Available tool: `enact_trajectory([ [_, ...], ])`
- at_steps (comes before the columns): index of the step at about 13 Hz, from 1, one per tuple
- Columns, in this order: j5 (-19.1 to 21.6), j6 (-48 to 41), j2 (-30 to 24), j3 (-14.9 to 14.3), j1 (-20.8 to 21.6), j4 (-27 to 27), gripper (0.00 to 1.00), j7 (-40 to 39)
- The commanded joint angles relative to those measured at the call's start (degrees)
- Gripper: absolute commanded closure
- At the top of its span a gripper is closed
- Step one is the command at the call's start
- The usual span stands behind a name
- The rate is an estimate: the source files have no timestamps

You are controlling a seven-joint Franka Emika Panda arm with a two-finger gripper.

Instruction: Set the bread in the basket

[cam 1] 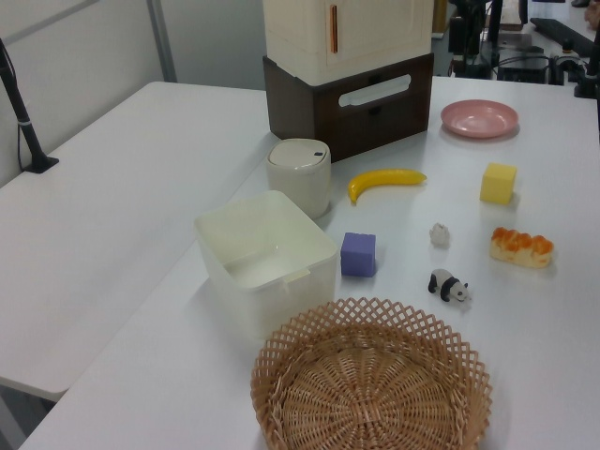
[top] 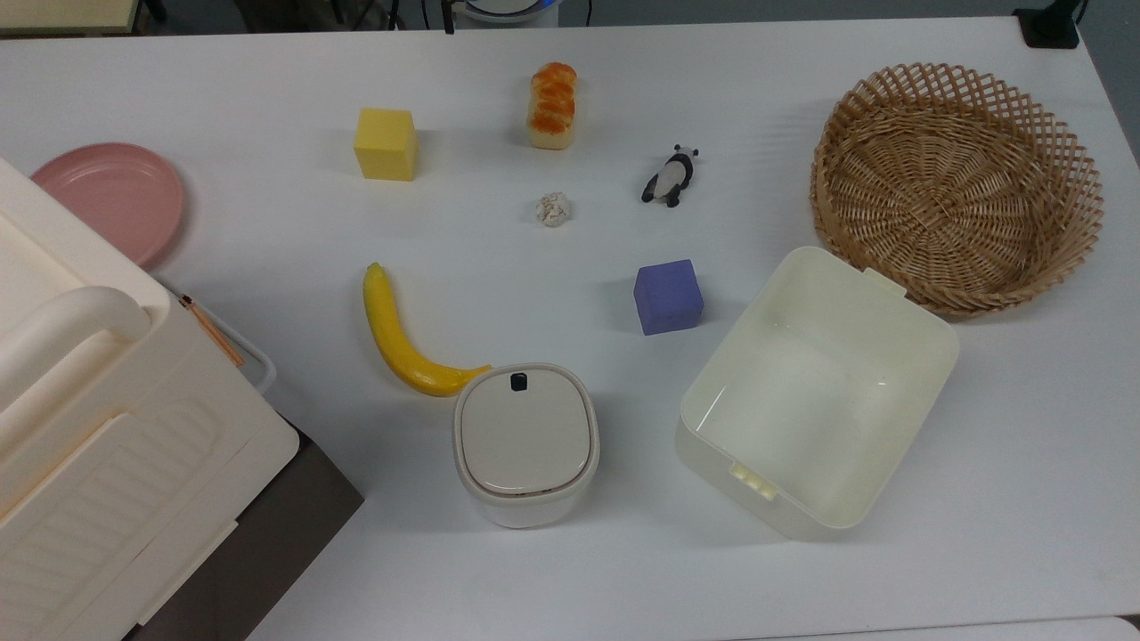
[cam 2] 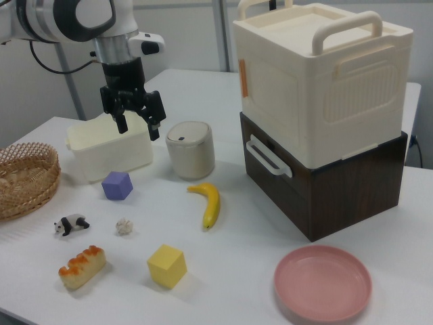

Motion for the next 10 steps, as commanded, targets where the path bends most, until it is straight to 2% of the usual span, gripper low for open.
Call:
enact_trajectory([
  [1,0.09,-1.59,-0.36,-0.15,-0.72,0.46,0.0,-5.53],
  [7,0.18,-1.59,-0.71,0.03,-0.63,0.11,0.0,-6.0],
  [10,0.18,-1.5,-3.07,0.12,-0.02,-3.04,0.0,-6.53],
])
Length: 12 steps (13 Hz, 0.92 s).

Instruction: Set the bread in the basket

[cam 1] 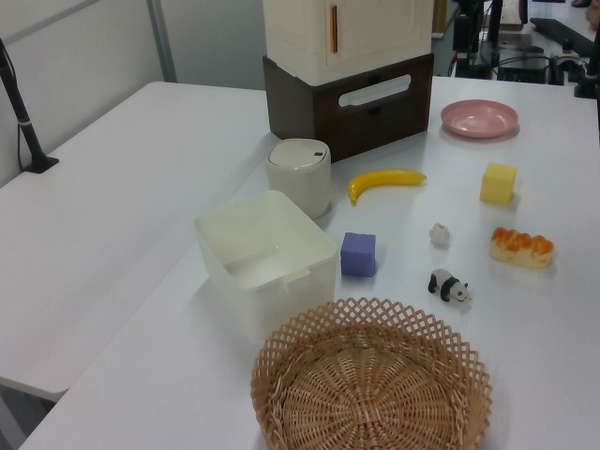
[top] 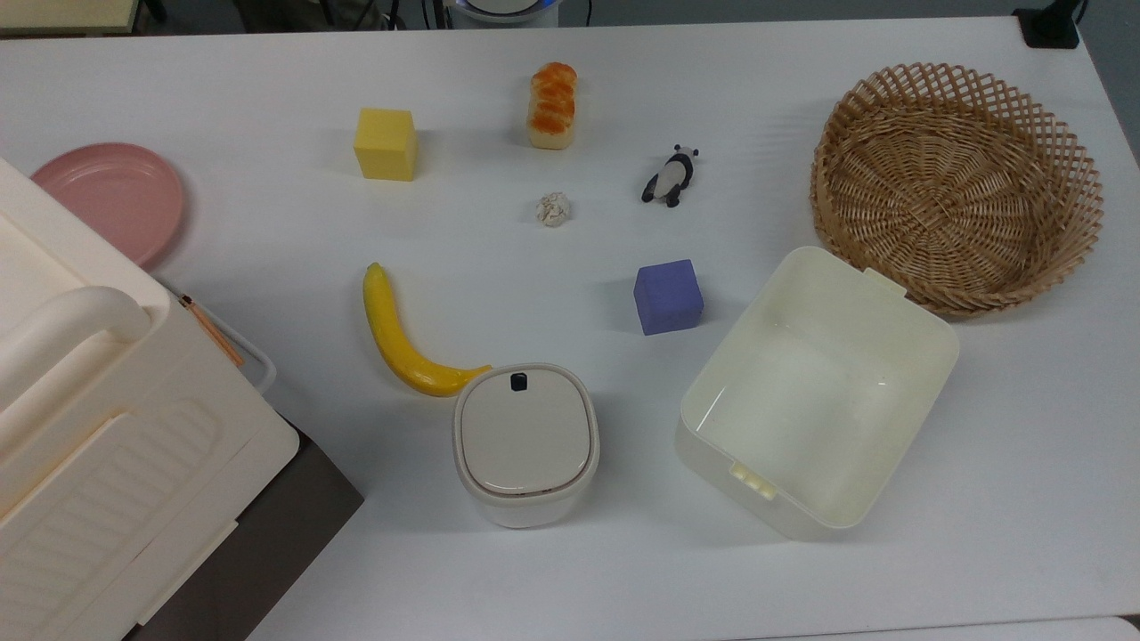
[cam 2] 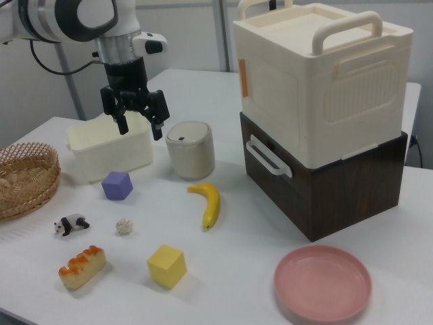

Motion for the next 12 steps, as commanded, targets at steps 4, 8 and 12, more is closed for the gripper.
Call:
enact_trajectory([
  [4,0.27,-1.39,-11.33,0.17,3.54,-12.63,0.0,-1.66],
  [8,0.35,-0.77,-19.52,0.78,7.15,-23.03,0.0,-1.31],
  [12,0.53,-0.42,-21.91,0.78,8.82,-28.21,0.0,-1.04],
])
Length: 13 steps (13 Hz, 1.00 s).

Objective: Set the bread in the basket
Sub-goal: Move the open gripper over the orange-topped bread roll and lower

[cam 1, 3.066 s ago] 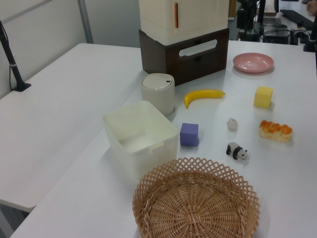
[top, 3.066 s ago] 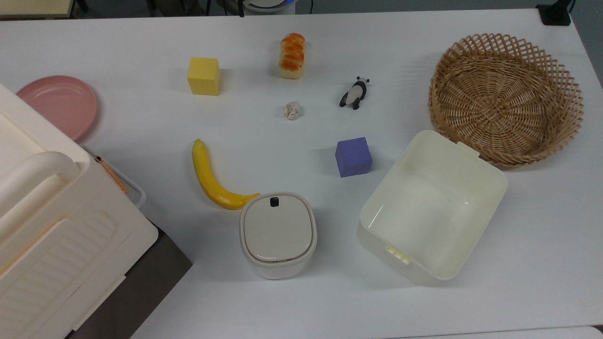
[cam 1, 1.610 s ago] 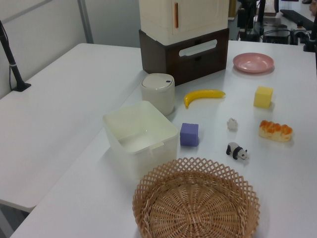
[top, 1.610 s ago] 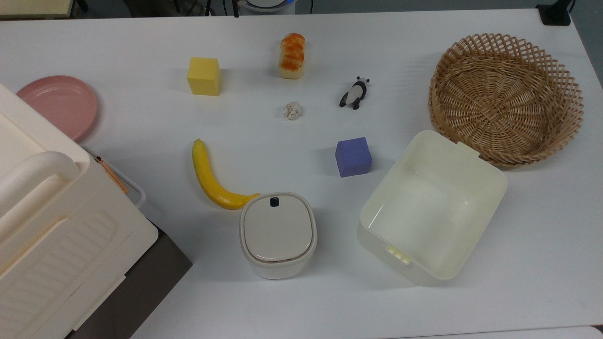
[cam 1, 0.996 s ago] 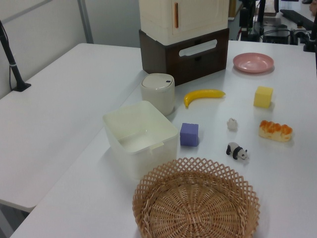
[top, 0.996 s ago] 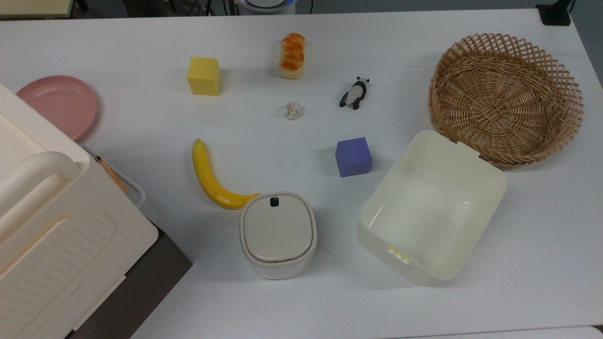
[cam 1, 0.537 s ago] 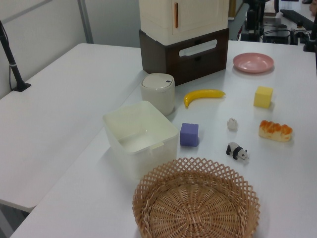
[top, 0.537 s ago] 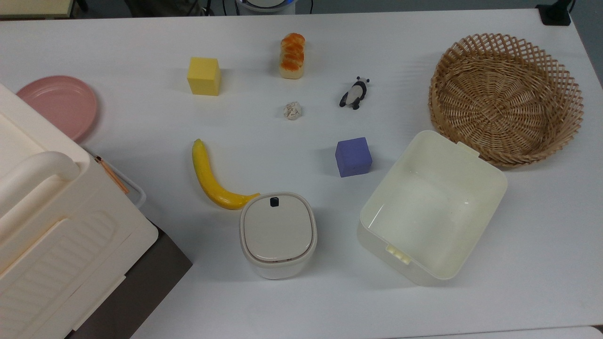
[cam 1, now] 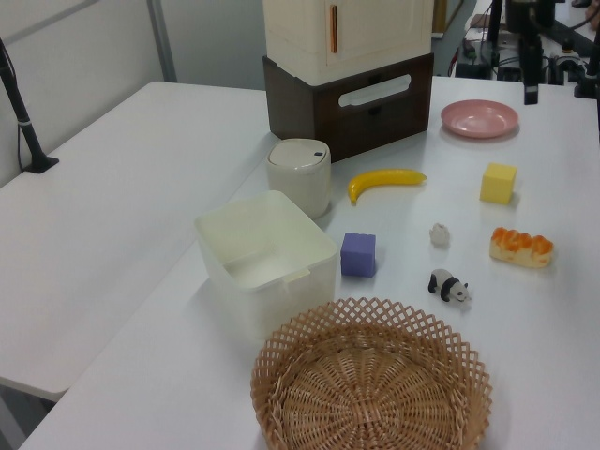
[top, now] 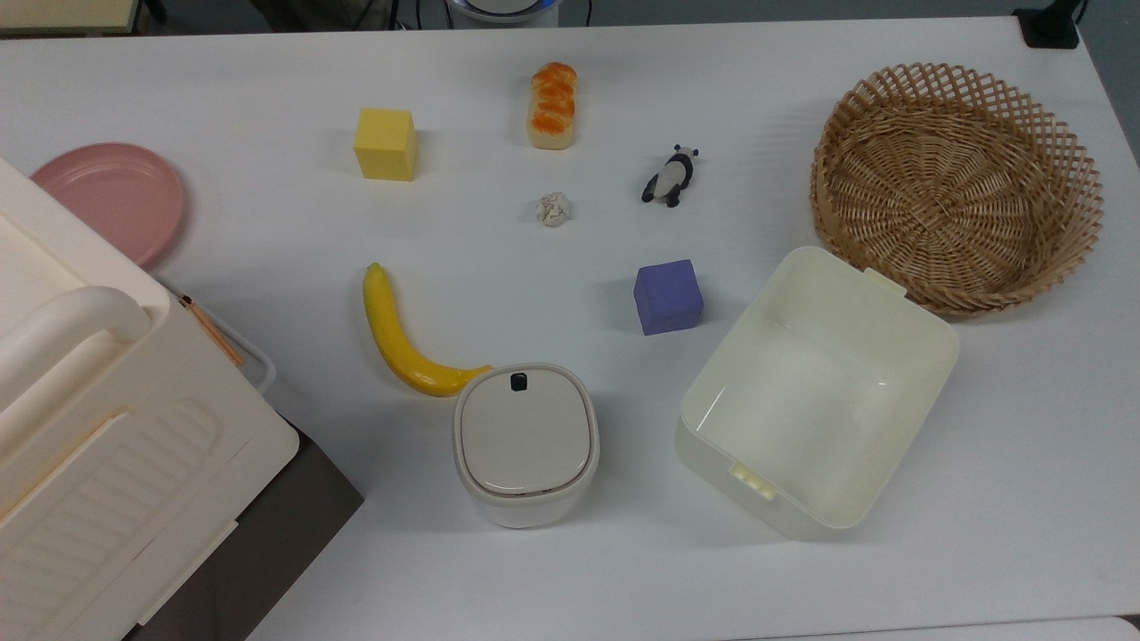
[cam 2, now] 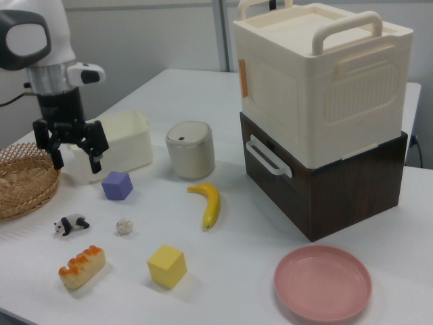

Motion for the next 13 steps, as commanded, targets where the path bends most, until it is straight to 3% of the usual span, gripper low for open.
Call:
enact_trajectory([
  [1,0.52,2.86,-3.01,-0.16,2.05,-7.26,0.0,-0.12],
  [3,0.52,7.25,-3.1,-0.16,2.75,-11.21,0.0,1.54],
  [7,0.52,15.78,-2.4,0.01,8.11,-19.3,0.0,9.27],
  [9,0.52,20.7,0.22,4.04,7.77,-22.21,0.0,14.44],
  [13,0.35,26.07,5.67,4.41,7.32,-24.23,0.0,15.96],
])
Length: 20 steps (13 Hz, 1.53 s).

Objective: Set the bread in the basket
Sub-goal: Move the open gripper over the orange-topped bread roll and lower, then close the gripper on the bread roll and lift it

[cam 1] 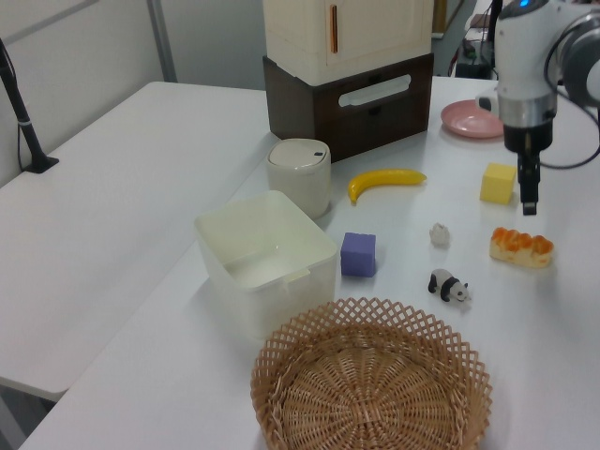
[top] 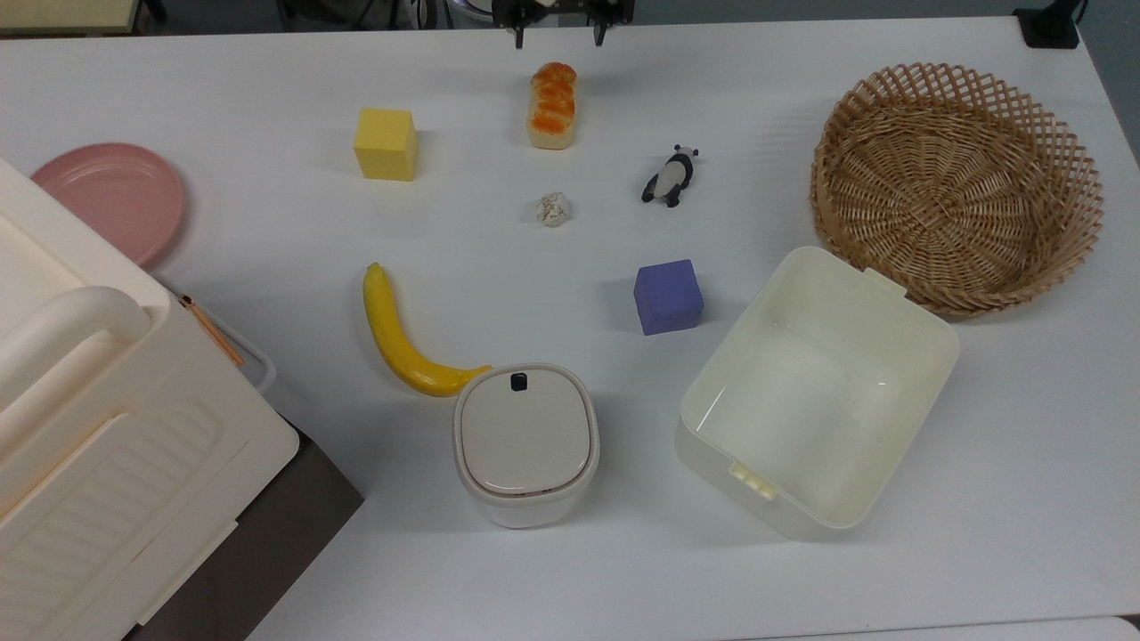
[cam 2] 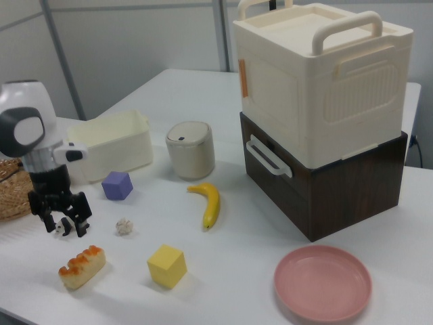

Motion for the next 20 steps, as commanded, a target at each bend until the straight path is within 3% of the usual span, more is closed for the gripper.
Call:
enact_trajectory([
  [1,0.34,5.89,5.61,0.11,-0.44,-1.58,0.0,1.57],
  [5,-0.01,8.45,9.92,0.2,-1.31,-2.02,0.0,2.72],
  [12,-0.54,11.08,11.25,0.73,-2.55,-5.36,0.0,2.54],
  [13,-0.54,11.09,11.95,1.08,-2.55,-5.36,0.04,2.54],
  [15,-0.54,11.09,12.04,1.52,-3.07,-5.27,0.33,2.1],
  [16,-0.54,11.09,11.96,1.52,-3.25,-5.18,0.53,2.01],
  [18,-0.54,10.48,11.7,1.52,-3.25,-5.27,0.77,1.31],
  [20,-0.54,9.26,10.56,1.52,-3.42,-5.01,0.8,1.31],
])
